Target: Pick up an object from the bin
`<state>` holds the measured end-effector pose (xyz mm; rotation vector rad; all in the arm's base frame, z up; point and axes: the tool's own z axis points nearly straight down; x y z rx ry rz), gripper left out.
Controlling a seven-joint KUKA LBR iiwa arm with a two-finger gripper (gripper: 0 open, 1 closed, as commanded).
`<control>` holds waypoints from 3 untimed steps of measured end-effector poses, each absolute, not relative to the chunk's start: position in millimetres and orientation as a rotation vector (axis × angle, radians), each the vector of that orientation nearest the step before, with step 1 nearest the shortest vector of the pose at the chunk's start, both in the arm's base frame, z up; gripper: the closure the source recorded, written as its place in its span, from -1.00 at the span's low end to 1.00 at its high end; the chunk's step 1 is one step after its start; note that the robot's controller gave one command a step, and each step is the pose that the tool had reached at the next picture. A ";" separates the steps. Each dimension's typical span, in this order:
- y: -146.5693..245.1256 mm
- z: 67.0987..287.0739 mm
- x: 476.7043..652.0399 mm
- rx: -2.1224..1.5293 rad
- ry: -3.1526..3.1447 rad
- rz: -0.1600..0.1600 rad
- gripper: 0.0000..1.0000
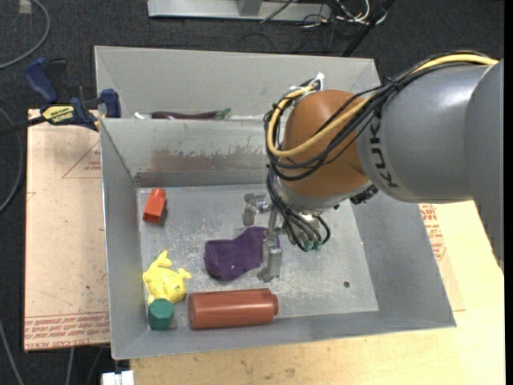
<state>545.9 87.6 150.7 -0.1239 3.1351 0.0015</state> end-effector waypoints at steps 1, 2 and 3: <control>99.9 86.0 590.5 -0.254 3.122 0.005 -1.00; 94.9 71.2 587.6 -0.457 3.100 0.004 1.00; 94.8 71.2 587.6 -0.457 3.101 0.004 1.00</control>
Offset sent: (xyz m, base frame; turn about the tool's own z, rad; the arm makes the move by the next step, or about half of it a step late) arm 0.0406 0.0062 -0.0807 -0.2160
